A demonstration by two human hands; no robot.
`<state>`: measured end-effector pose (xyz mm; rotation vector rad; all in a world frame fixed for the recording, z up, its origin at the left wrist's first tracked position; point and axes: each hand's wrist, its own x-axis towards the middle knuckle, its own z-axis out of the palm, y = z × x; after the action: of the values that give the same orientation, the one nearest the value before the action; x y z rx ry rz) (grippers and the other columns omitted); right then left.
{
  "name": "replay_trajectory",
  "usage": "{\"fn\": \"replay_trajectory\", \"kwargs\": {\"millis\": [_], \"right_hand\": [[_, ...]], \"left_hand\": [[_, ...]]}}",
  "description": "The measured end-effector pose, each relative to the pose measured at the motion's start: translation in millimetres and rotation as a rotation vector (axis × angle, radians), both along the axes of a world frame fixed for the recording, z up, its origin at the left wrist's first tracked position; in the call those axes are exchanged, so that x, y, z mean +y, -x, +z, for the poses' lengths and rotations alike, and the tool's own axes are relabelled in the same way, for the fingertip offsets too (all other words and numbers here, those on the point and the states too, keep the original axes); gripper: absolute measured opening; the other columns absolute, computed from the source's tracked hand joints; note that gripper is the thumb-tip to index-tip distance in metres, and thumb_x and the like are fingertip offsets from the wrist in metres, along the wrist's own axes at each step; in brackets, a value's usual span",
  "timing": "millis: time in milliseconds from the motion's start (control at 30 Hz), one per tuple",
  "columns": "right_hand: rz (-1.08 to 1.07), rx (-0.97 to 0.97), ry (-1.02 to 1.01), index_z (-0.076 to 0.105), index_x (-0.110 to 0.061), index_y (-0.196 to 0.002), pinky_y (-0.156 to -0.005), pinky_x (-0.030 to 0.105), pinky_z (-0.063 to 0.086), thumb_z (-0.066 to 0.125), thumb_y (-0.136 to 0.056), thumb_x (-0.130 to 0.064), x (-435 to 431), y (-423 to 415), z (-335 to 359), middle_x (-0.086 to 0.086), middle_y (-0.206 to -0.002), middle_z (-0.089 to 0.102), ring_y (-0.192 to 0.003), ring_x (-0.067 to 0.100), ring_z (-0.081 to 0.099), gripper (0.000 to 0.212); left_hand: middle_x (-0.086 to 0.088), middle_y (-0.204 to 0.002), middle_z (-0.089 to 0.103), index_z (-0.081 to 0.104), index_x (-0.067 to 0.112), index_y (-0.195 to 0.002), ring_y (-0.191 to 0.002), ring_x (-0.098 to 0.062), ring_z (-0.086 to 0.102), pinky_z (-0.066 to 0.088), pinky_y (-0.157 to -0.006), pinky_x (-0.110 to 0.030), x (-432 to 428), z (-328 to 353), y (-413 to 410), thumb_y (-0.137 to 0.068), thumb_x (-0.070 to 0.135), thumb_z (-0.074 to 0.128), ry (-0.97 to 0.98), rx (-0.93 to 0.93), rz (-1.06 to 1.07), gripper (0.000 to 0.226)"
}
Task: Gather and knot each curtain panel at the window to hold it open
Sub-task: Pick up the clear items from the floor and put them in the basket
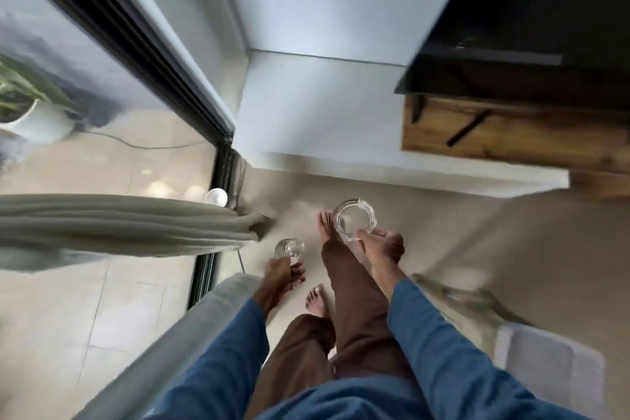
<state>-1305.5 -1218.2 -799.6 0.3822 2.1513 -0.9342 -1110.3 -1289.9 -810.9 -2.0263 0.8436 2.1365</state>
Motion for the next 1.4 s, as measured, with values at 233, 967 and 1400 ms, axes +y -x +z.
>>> {"fn": "replay_trajectory", "kwargs": {"millis": [233, 967, 1400], "right_hand": [[-0.326, -0.017, 0.12, 0.062, -0.006, -0.09, -0.039, 0.024, 0.048, 0.083, -0.076, -0.003, 165.9, 21.2, 39.3, 0.005, -0.053, 0.065, -0.038, 0.011, 0.055, 0.026], [-0.871, 0.115, 0.045, 0.067, 0.001, -0.089, -0.053, 0.028, 0.05, 0.076, -0.081, 0.003, 556.2, 144.2, -32.9, 0.013, -0.064, 0.068, -0.055, 0.019, 0.057, 0.012], [-0.926, 0.085, -0.007, 0.066, -0.004, -0.11, -0.042, 0.023, 0.05, 0.078, -0.076, 0.001, 597.6, 204.2, -171.1, 0.013, -0.066, 0.072, -0.047, 0.016, 0.06, 0.036]], "left_hand": [[-0.004, -0.055, 0.06, 0.057, 0.008, -0.079, -0.046, -0.019, 0.052, 0.031, -0.049, -0.025, 87.6, 13.6, 36.9, -0.097, 0.012, 0.029, 0.029, -0.081, -0.396, 0.033], [-0.013, -0.063, 0.061, 0.057, -0.001, -0.08, -0.046, -0.022, 0.058, 0.055, -0.051, -0.034, 471.0, -16.1, 299.9, -0.099, 0.018, 0.038, -0.043, 0.081, -1.175, 0.033], [-0.014, -0.063, 0.06, 0.064, -0.01, -0.105, -0.033, -0.015, 0.053, 0.042, -0.036, -0.02, 522.8, -148.3, 379.0, -0.103, 0.014, 0.037, 0.001, -0.097, -1.069, 0.036]]}}
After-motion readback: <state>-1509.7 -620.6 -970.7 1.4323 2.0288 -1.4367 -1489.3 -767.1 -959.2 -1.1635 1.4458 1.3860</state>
